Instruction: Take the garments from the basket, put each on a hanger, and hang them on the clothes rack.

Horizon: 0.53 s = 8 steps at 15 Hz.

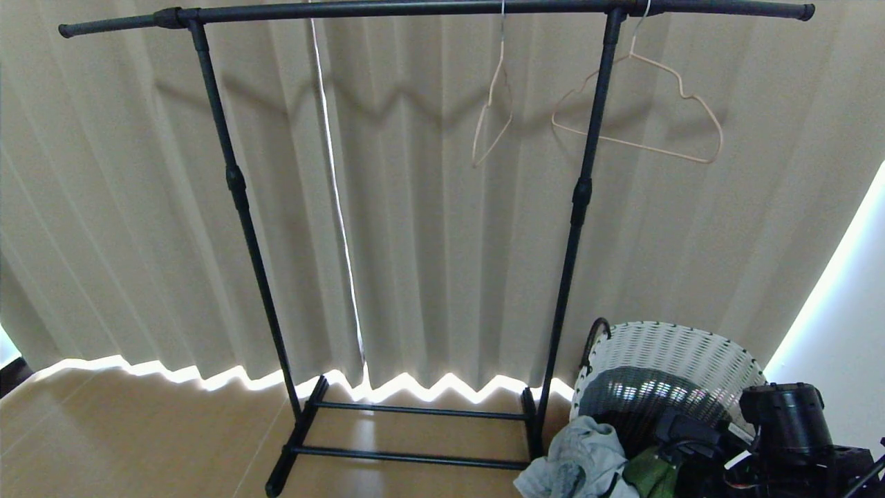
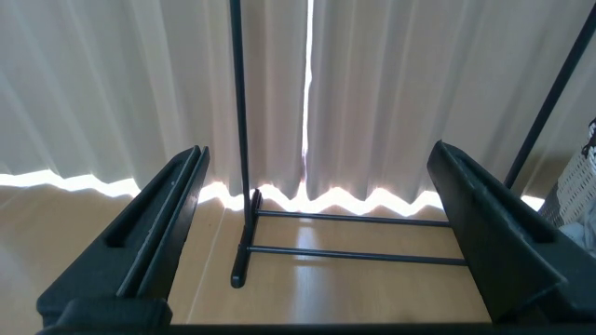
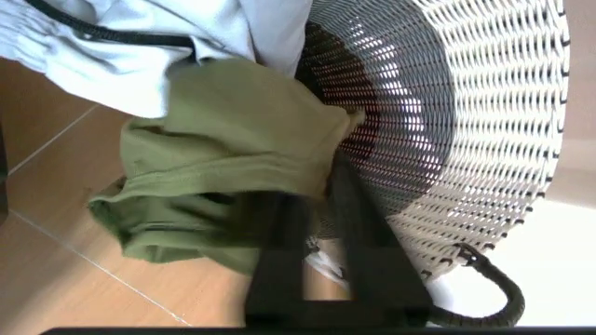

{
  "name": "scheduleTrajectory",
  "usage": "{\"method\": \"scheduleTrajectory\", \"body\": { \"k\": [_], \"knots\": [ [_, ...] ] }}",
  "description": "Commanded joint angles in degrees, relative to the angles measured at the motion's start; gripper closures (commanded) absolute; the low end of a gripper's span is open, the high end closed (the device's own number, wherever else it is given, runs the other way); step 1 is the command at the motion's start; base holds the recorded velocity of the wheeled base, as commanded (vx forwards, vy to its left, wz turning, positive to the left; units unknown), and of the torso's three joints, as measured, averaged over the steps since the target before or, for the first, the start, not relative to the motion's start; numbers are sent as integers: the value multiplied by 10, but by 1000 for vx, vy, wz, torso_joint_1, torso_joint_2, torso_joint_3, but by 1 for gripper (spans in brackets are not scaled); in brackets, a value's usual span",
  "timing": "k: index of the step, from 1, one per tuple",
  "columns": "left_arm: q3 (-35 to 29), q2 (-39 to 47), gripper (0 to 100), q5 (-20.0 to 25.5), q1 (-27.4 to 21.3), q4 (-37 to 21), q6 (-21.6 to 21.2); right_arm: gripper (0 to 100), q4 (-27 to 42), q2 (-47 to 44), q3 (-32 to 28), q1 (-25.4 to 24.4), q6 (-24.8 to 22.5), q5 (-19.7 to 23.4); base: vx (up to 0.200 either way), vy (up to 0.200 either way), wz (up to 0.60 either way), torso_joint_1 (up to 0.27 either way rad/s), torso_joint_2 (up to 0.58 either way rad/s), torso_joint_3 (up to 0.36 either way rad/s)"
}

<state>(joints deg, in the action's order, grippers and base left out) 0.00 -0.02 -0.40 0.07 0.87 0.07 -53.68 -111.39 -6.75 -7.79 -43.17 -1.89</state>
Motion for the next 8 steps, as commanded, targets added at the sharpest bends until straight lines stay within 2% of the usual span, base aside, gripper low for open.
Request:
{"method": "scheduleTrajectory", "body": {
  "k": [1, 4, 6, 8],
  "knots": [
    [0, 0, 0, 1, 0, 0, 0, 100, 0, 35, 10, 1, 1, 1, 0, 0, 0, 0, 0, 0],
    [0, 0, 0, 1, 0, 0, 0, 100, 1, 144, 41, 5, 13, 2, 0, 0, 0, 0, 0, 0],
    [0, 0, 0, 0, 0, 0, 0, 100, 9, 244, 52, 6, 64, 1, 0, 0, 0, 0, 0, 0],
    [0, 0, 0, 1, 0, 0, 0, 100, 5, 299, 46, 12, 115, 1, 0, 0, 0, 0, 0, 0]
  ]
}}
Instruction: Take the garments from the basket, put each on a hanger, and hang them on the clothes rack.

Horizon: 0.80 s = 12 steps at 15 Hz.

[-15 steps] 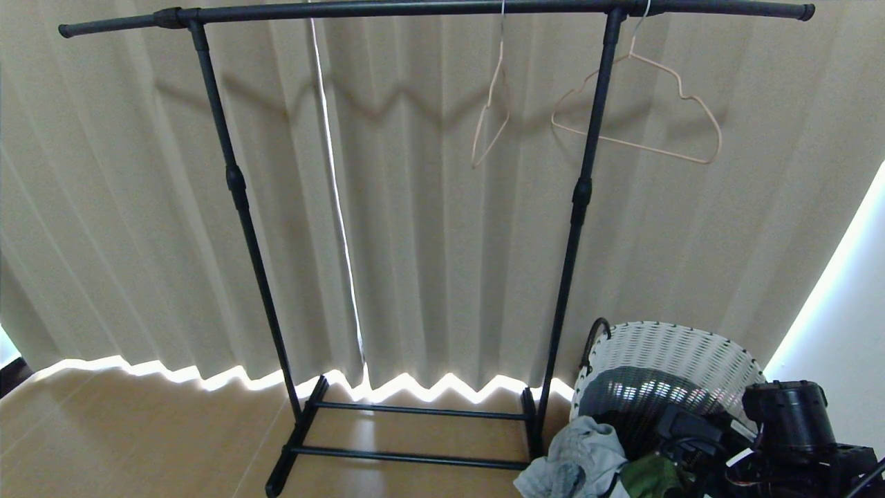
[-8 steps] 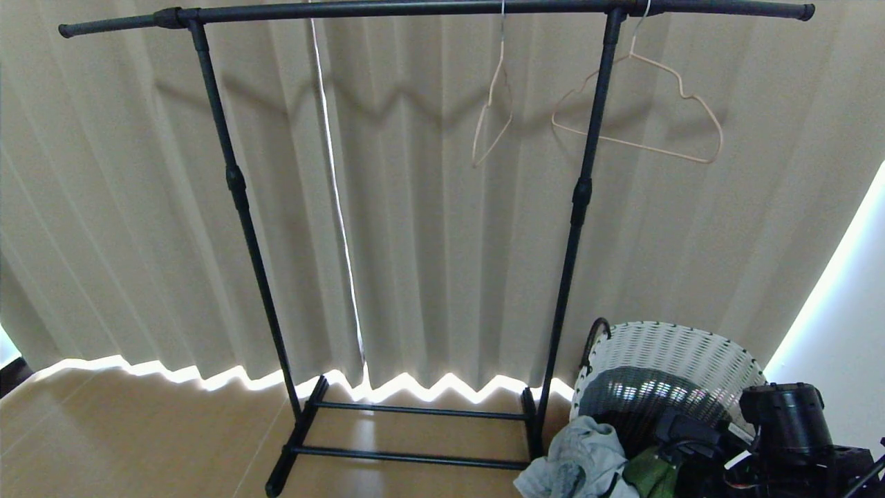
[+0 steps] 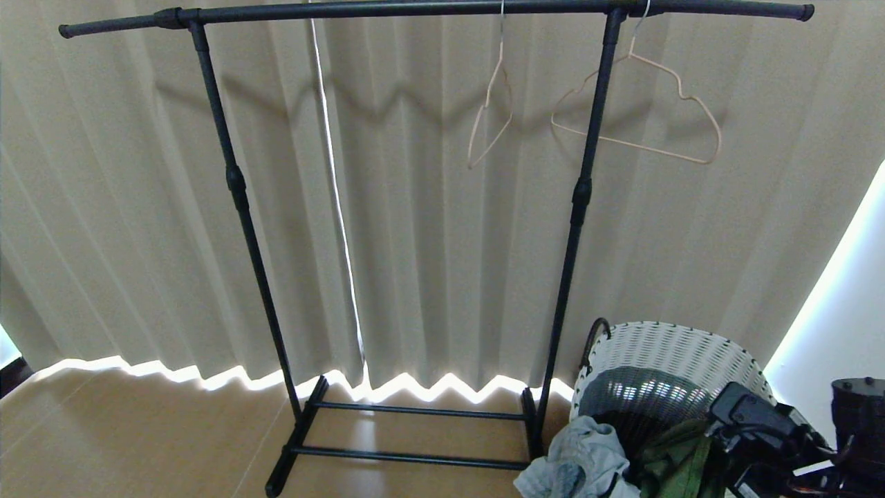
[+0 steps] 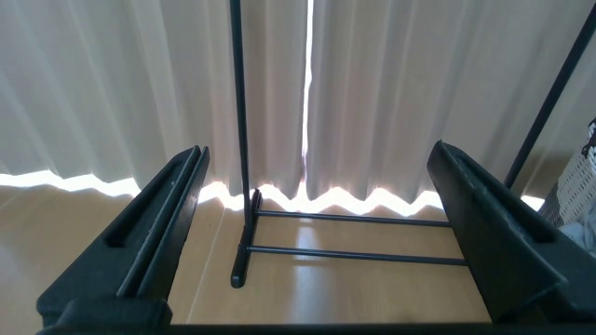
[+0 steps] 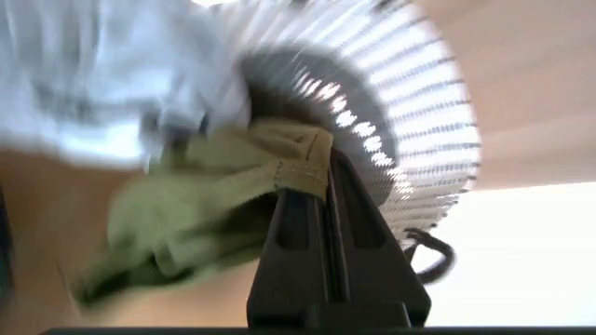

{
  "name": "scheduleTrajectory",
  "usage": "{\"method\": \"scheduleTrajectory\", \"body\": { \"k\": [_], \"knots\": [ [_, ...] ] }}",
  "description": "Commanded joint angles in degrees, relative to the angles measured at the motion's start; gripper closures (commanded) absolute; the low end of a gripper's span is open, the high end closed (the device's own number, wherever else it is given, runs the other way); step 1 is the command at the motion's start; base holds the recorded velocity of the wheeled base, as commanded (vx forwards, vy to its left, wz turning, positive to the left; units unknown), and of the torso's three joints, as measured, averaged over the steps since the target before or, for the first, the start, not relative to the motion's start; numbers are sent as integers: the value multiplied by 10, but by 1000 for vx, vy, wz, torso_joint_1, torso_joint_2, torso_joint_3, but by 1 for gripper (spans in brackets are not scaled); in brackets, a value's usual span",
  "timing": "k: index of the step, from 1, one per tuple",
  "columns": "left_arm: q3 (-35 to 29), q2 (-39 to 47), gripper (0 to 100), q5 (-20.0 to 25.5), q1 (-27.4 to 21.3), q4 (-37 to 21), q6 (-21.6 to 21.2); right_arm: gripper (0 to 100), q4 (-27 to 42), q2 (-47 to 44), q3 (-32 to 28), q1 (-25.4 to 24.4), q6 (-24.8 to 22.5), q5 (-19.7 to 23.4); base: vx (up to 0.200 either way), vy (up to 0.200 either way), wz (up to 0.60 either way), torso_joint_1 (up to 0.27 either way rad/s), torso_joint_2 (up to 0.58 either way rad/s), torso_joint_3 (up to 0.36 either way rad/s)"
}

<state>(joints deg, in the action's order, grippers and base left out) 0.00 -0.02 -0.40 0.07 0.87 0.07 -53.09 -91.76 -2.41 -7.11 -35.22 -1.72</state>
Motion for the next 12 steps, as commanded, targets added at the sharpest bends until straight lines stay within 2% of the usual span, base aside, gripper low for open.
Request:
{"method": "scheduleTrajectory", "body": {
  "k": [1, 2, 4, 7, 12],
  "knots": [
    [0, 0, 0, 1, 0, 0, 0, 100, -4, 121, -3, 9, 66, 0, 0, 0, 0, 0, 0, 0],
    [0, 0, 0, 1, 0, 0, -1, 100, -3, 142, -17, 11, 105, -3, 0, 0, 0, 0, 0, 0],
    [0, 0, 0, 1, 0, 0, 0, 100, 3, 167, -42, 34, 148, -7, 0, 0, 0, 0, 0, 0],
    [0, 0, 0, 1, 0, 0, -1, 100, 3, 186, -47, 59, 148, -7, 0, 0, 0, 0, 0, 0],
    [0, 0, 0, -1, 0, 0, 5, 100, 19, 208, -55, 60, 147, -8, -200, 0, 0, 2, 1, 1]
  ]
}}
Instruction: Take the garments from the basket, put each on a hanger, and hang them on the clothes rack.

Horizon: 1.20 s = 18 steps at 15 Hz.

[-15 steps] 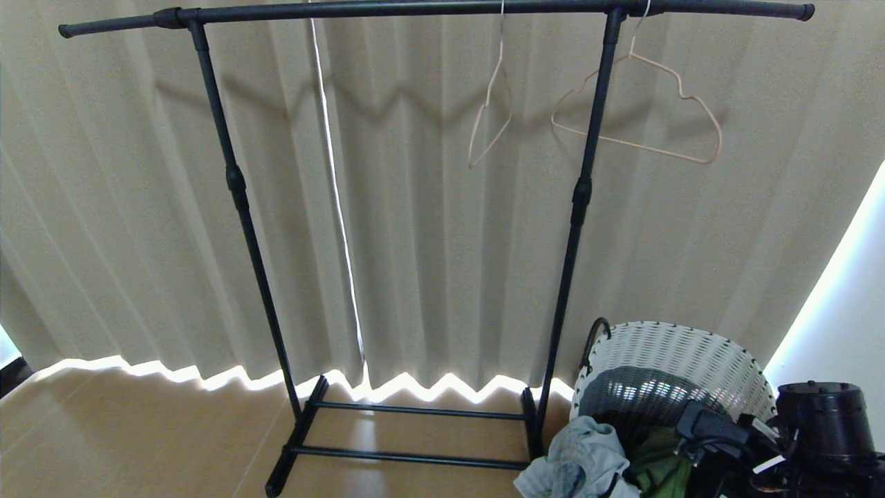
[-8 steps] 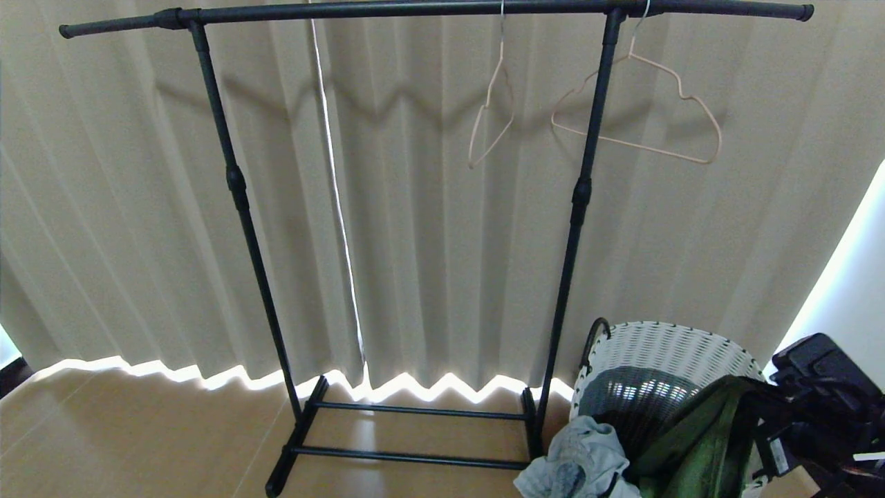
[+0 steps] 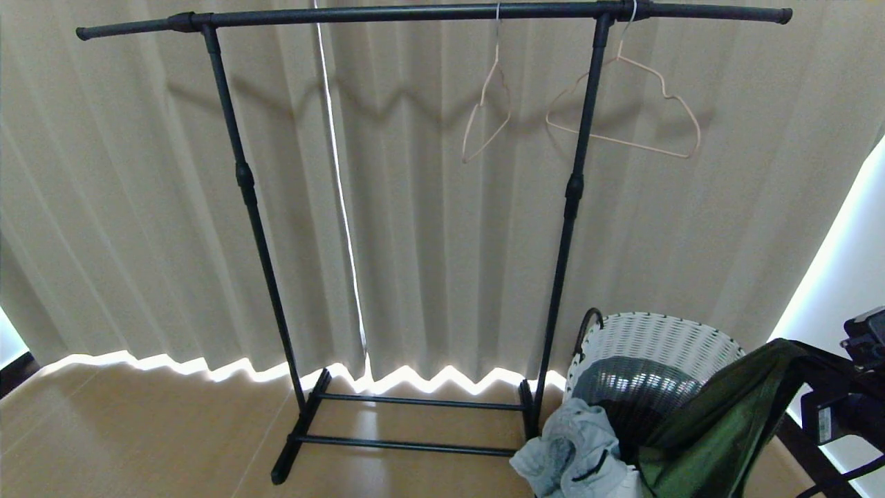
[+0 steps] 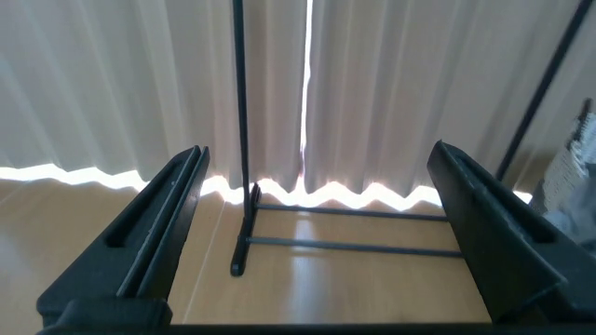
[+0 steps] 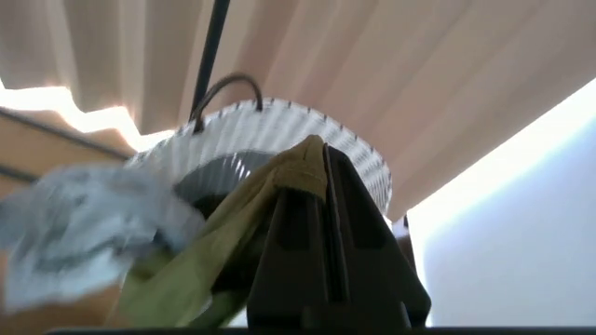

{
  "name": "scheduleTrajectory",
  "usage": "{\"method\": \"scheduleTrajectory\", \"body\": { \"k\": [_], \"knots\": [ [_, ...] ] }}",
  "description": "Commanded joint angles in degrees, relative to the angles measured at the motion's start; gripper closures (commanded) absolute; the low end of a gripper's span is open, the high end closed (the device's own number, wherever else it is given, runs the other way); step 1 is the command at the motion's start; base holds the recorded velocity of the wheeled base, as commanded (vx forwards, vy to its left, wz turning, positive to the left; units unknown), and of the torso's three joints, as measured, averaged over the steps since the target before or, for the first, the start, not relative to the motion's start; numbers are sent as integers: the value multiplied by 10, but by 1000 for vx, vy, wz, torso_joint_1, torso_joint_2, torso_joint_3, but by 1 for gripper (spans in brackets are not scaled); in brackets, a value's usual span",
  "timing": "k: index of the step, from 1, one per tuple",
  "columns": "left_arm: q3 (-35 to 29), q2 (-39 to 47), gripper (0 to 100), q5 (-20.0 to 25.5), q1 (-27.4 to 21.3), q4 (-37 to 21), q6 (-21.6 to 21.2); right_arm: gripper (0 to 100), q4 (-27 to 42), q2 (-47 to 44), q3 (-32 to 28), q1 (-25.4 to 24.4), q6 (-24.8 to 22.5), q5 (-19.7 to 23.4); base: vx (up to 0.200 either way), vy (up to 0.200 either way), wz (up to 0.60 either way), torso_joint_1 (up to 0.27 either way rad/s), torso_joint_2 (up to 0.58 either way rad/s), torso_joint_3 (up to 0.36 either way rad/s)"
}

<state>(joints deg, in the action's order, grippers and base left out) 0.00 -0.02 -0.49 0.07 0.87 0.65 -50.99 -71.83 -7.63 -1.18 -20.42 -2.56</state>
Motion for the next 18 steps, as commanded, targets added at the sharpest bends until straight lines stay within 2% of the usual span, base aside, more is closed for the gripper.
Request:
{"method": "scheduleTrajectory", "body": {
  "k": [1, 4, 12, 18],
  "knots": [
    [0, 0, 0, 0, 0, 0, -1, 100, 5, 12, -6, 0, -1, 0, -200, 0, 0, -2, 7, -7],
    [0, 0, 0, 0, 0, 0, -1, 100, 22, 15, -6, 0, -1, 1, -200, 0, 0, 5, 2, 2],
    [0, 0, 0, 0, 0, 0, -1, 100, 23, 13, -1, 0, -1, 2, 0, 0, 0, 0, 0, 0],
    [0, 0, 0, -1, 0, 0, 1, 100, 23, 14, 2, 0, -1, 2, 0, 200, 0, 6, -1, 2]
  ]
}}
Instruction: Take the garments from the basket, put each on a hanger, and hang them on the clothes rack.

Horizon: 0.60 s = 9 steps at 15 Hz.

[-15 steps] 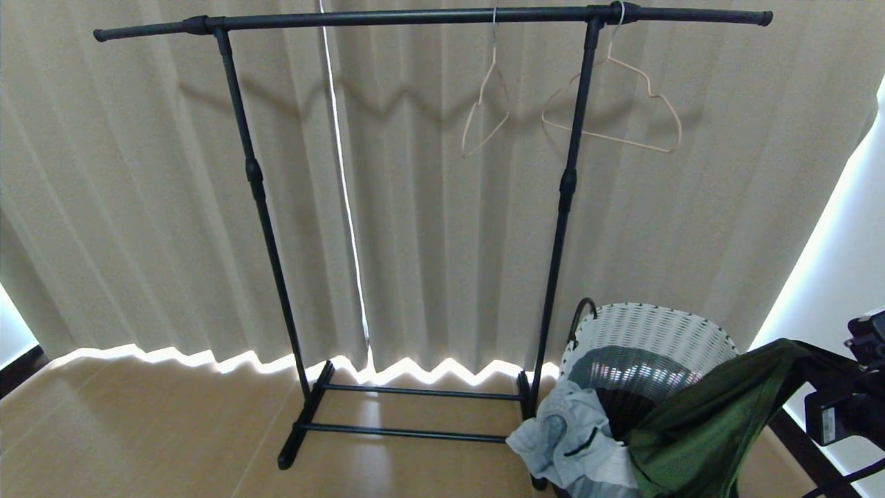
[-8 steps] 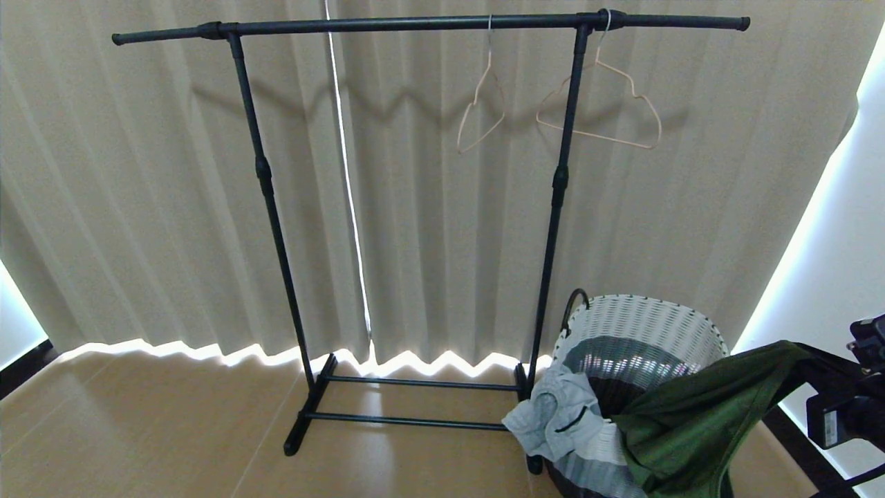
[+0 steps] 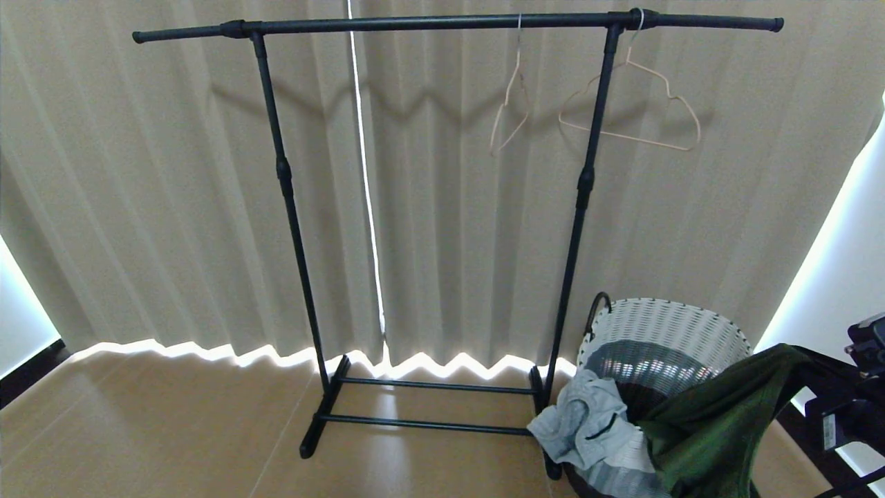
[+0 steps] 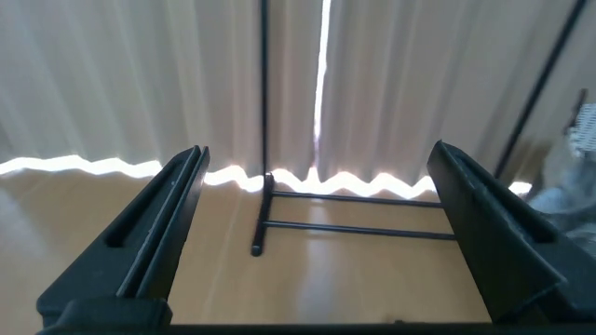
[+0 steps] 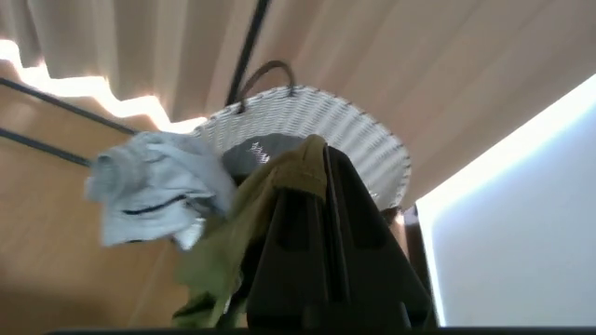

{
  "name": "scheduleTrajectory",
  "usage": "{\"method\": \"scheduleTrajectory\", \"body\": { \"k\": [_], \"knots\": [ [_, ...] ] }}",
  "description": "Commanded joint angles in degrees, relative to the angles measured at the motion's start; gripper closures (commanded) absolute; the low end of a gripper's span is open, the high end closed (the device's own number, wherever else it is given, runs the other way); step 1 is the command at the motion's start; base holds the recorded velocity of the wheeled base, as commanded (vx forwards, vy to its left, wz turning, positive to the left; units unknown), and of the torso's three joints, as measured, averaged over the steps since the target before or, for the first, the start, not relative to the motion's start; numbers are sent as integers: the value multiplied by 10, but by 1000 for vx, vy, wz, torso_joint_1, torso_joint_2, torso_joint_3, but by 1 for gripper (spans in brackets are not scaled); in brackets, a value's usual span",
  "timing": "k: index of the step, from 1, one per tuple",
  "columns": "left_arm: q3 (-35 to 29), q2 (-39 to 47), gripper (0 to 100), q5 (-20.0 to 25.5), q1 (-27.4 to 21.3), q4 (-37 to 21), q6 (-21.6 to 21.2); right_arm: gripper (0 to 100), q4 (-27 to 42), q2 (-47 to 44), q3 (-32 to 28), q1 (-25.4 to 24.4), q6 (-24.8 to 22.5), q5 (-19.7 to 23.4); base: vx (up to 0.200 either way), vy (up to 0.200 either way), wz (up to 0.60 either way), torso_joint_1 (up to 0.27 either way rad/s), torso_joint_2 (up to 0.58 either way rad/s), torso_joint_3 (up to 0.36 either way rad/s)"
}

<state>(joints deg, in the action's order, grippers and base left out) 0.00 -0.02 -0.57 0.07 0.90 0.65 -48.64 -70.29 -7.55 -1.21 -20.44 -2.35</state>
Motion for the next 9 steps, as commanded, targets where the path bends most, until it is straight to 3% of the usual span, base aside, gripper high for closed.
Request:
{"method": "scheduleTrajectory", "body": {
  "k": [1, 3, 9],
  "knots": [
    [0, 0, 0, 0, 0, 0, 1, 100, -1, -1, 0, 0, 1, 0, 0, 200, 0, 17, 7, 2],
    [0, 0, 0, 0, 0, 0, 0, 100, -1, -1, 1, 0, 0, 0, 0, 200, 0, -5, -2, 5],
    [0, 0, 0, 1, 0, 0, -5, 100, 21, -1, 2, -4, 0, 0, 0, 0, 0, 0, 0, 0]
  ]
}}
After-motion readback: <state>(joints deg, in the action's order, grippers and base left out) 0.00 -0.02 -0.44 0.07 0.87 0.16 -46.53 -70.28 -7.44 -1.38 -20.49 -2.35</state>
